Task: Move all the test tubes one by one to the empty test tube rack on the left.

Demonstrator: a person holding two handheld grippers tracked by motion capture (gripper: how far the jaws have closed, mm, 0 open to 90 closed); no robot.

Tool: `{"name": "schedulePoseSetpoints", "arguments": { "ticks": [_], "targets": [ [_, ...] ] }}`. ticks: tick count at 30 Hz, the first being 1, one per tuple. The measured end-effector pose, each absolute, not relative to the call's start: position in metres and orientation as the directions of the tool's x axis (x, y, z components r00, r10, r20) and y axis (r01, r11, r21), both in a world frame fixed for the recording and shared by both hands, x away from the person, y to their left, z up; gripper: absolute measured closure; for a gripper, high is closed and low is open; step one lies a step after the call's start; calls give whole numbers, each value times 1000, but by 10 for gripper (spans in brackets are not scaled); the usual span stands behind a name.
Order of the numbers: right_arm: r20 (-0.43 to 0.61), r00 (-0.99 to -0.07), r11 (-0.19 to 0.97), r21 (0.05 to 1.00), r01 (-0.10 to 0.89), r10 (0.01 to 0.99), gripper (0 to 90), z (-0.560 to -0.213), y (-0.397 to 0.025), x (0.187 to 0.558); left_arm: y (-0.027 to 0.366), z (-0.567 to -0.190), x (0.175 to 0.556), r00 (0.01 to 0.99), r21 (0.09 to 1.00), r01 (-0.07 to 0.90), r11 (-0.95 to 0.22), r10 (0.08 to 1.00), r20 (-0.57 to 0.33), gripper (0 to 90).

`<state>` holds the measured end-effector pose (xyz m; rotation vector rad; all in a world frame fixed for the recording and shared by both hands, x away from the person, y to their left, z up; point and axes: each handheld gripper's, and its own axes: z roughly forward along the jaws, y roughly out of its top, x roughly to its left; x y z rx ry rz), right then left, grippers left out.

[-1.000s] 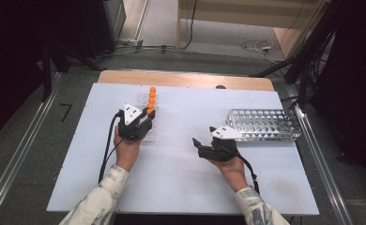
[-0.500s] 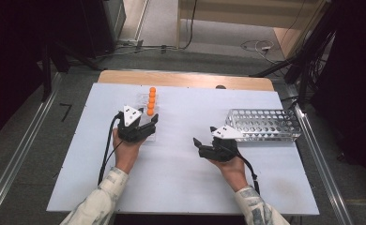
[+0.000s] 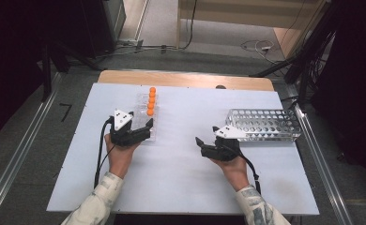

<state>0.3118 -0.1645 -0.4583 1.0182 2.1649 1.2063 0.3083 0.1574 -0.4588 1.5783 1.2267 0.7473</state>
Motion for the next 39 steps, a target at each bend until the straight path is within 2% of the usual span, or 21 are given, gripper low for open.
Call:
{"name": "schedulePoseSetpoints", "arguments": {
  "ticks": [19,39],
  "targets": [
    [-15,-580,302,865,401,814,222,-456,-187,312,175,-459,279,301,941,337,-33,951,-74,206],
    [2,-556,269,873,406,831,222,-452,-205,308,190,-460,267,285,940,341,-18,955,-85,205]
  ]
}}
